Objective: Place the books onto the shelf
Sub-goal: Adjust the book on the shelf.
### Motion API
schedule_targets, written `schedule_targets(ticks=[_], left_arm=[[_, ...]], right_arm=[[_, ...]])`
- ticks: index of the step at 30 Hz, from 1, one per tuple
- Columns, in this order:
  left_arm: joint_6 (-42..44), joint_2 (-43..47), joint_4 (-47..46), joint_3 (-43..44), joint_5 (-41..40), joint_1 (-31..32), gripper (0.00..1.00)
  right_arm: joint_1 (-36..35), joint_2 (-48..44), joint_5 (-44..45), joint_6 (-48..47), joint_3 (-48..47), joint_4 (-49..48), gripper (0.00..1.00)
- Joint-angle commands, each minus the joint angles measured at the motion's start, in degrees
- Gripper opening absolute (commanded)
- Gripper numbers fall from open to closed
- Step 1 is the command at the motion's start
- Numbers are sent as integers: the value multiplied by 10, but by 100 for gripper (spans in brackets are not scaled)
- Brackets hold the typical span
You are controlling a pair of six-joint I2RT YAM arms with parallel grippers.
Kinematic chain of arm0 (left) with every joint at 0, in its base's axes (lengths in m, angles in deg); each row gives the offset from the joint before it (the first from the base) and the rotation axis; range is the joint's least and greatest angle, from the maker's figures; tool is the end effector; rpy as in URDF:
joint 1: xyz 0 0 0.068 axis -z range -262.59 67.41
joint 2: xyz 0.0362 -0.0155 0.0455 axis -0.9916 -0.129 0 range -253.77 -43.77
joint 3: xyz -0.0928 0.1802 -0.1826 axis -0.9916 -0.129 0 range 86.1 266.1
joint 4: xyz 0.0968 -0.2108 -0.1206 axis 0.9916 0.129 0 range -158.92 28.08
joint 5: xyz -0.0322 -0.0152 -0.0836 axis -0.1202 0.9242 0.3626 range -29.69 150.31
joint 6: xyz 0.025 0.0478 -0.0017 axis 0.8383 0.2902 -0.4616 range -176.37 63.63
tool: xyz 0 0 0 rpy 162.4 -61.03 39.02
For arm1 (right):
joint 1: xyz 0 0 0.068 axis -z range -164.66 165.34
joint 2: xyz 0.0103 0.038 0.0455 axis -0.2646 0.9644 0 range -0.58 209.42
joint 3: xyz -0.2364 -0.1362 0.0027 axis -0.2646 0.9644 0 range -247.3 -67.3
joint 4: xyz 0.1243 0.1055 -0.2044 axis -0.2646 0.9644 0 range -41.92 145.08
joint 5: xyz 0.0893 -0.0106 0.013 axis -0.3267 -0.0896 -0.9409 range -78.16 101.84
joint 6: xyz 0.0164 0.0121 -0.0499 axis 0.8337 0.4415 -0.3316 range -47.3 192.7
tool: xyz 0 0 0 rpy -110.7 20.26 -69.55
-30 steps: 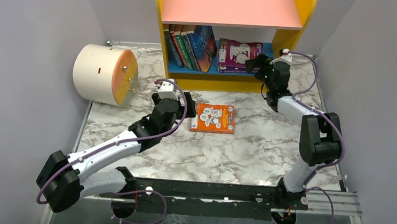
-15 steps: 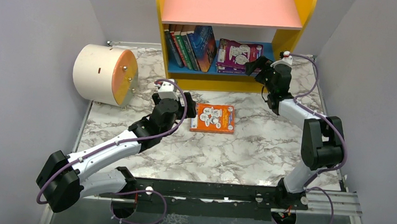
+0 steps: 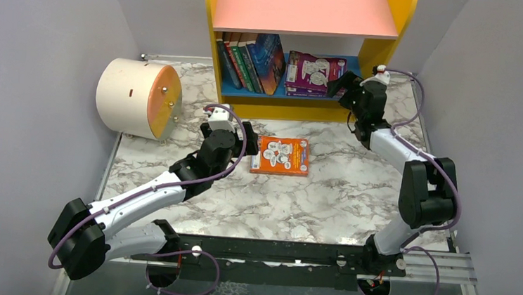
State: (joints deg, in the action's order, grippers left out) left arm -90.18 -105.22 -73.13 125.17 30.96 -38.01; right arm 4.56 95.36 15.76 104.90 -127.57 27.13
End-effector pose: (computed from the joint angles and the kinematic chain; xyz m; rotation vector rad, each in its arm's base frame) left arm 0.1854 -0.1581 0.2748 -0.1747 1.8641 -0.4684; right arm 0.3808 0.0702 0.2541 0.3922 1.8103 0.4643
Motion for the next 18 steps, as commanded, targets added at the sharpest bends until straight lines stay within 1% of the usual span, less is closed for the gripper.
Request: schedule_targets(ticks=[1,4,10,13,18], left_arm=[[-3,4,-9,-1,9,-3,88],[2,-7,-26,3,20,-4,88],[36,-37,-78,41,83,-4,88],[63,-57,-88,79,120,-4,88],[109,-112,-75,169,165,-4,88]], right_arm=[[6,-30,30,-17,-22,21,100],[6,-40,30,-22,-19,25,100],[6,-59,10,-26,-15,40,100],[6,-74,-2,-29,-11,50,100],[6,-99,-8,-39,-6,70,100]])
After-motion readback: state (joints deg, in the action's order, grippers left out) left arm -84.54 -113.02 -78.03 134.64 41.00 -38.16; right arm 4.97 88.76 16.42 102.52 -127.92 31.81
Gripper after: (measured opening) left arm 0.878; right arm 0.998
